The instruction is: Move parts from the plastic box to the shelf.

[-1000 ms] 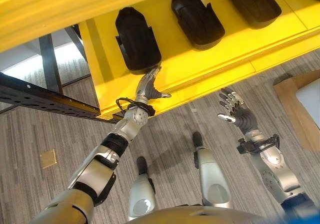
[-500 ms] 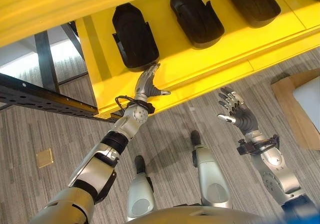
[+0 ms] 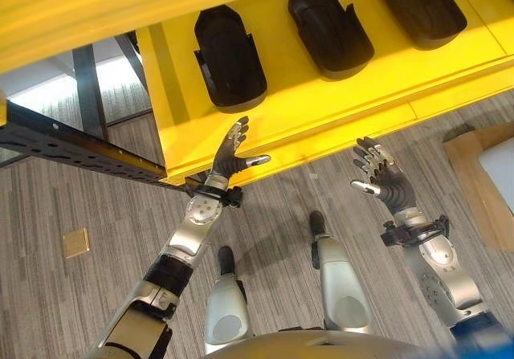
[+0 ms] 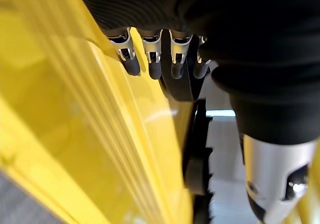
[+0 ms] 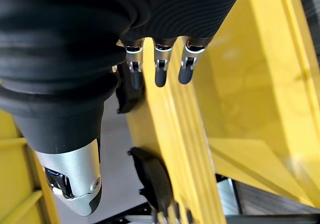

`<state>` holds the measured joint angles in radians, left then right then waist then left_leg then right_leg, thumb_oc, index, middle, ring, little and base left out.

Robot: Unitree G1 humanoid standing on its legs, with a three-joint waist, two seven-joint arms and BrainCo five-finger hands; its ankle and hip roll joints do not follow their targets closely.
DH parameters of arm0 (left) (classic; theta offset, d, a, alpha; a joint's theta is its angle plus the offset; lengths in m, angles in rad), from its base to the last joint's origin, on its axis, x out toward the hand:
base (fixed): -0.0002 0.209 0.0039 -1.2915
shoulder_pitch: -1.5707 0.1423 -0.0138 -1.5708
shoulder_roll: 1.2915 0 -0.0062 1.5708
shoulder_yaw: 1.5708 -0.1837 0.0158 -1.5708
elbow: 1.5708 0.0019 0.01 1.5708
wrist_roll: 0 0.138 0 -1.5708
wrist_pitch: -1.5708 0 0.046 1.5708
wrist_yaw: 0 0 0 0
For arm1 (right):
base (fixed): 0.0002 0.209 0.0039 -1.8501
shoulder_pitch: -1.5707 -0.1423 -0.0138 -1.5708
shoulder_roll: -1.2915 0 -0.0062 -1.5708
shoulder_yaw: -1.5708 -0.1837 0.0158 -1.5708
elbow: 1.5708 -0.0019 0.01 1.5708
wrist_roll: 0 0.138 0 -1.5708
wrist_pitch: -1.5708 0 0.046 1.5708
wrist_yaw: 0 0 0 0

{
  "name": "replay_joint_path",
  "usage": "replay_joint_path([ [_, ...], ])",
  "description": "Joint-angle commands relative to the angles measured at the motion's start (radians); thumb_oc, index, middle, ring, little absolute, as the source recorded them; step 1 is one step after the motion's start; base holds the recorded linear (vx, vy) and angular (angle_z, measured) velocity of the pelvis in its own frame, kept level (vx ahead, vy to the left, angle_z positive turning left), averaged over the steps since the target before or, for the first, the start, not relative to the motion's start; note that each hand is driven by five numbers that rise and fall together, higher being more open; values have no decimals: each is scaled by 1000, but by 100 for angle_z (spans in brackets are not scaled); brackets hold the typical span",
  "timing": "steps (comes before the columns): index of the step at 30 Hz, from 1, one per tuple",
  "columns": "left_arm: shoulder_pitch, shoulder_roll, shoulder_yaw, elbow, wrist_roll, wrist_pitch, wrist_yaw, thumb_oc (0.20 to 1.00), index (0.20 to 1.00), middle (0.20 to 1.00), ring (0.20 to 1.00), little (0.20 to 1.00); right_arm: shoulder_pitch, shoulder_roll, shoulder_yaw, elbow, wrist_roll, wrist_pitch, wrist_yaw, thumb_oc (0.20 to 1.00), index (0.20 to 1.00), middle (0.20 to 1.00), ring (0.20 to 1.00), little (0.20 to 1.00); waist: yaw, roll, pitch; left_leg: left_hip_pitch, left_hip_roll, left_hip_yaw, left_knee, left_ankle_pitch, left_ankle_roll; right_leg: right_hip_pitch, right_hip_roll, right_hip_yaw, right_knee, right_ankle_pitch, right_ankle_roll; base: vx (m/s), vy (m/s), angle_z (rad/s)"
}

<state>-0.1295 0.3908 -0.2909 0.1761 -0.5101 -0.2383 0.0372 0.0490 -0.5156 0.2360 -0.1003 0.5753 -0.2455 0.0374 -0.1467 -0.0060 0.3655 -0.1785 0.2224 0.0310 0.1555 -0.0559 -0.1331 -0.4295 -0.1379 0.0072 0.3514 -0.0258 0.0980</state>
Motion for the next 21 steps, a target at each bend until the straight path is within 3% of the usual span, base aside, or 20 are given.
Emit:
replay_joint_path([
  [1, 108, 43, -19, -19, -165, 8, -94, 1000, 1000, 1000, 1000, 1000, 11, 16, -24, -94, 18, -50, 20, 1000, 1000, 1000, 1000, 1000, 8, -4, -49, -82, 35, -59, 29, 50, 5, 73, -39, 4, -4, -52, 15, 32, -24, 9],
  [5, 214, 84, 5, -97, -238, 17, -152, 1000, 1000, 1000, 1000, 1000, -2, 7, -10, -79, 6, -50, 33, 1000, 1000, 1000, 1000, 1000, 31, 17, -81, -34, 49, -75, -47, 89, 4, 114, -39, -21, -29, -59, 13, 67, -43, 20],
  [6, 281, 85, 36, -138, -295, 19, -178, 1000, 1000, 1000, 1000, 1000, -2, -8, -2, -69, 4, -49, 47, 1000, 1000, 1000, 1000, 1000, 55, 32, -109, 1, 60, -94, -111, 131, 1, 150, -30, -48, -49, -71, 4, 59, -57, 39],
  [7, 281, 85, 36, -138, -295, 19, -178, 1000, 1000, 1000, 1000, 1000, -2, -8, -2, -69, 4, -49, 47, 1000, 1000, 1000, 1000, 1000, 55, 32, -110, 1, 60, -95, -111, 131, 1, 150, -30, -48, -50, -70, 4, 76, -125, 38],
  [9, 341, 84, 85, -177, -293, 4, -185, 1000, 1000, 1000, 1000, 1000, 4, -31, -16, -58, -28, -49, 45, 1000, 1000, 1000, 1000, 1000, 87, 45, -142, 13, 74, -129, -162, 200, -7, 197, -3, -90, -87, -91, -19, 36, -152, 43],
  [11, 351, 80, 110, -187, -285, -2, -178, 1000, 1000, 1000, 1000, 1000, 3, -31, -24, -53, -36, -49, 35, 1000, 1000, 1000, 1000, 1000, 93, 52, -146, 18, 76, -137, -172, 221, -13, 215, 2, -108, -95, -99, -26, 8, -117, 49],
  [12, 347, 44, 155, -182, -272, -26, -160, 1000, 1000, 1000, 1000, 1000, 8, -32, -52, -44, -74, -53, 12, 1000, 1000, 1000, 1000, 1000, 104, 59, -156, 8, 72, -125, -172, 269, -18, 271, 0, -164, -149, -93, -38, -2, -129, 52],
  [14, 345, 28, 181, -185, -260, -40, -157, 1000, 1000, 1000, 1000, 1000, 10, -33, -72, -39, -93, -54, 4, 1000, 1000, 1000, 1000, 1000, 104, 54, -163, 8, 55, -98, -157, 237, -2, 297, -11, -186, -173, -87, -38, 19, -51, 94],
  [16, 358, 2, 220, -210, -264, -46, -151, 1000, 1000, 1000, 1000, 1000, 20, -15, -79, -15, -96, -39, 16, 1000, 1000, 1000, 1000, 1000, 126, 41, -178, 28, -26, -175, -100, 138, 19, 339, -29, -181, -220, -65, -24, 63, 37, 76],
  [17, 360, -4, 224, -214, -268, -43, -155, 1000, 1000, 1000, 1000, 1000, 27, -3, -78, -5, -90, -35, 23, 1000, 1000, 1000, 1000, 1000, 129, 42, -191, 33, -48, -205, -109, 124, 23, 342, -31, -181, -228, -58, -21, 48, 73, -2],
  [21, 351, -17, 214, -219, -275, -37, -166, 1000, 1000, 1000, 1000, 1000, 57, 27, -88, 10, -89, -22, 20, 1000, 1000, 1000, 1000, 1000, 119, 42, -206, 59, -68, -190, -141, 121, 35, 368, -53, -203, -235, -40, -5, 38, 117, 5],
])
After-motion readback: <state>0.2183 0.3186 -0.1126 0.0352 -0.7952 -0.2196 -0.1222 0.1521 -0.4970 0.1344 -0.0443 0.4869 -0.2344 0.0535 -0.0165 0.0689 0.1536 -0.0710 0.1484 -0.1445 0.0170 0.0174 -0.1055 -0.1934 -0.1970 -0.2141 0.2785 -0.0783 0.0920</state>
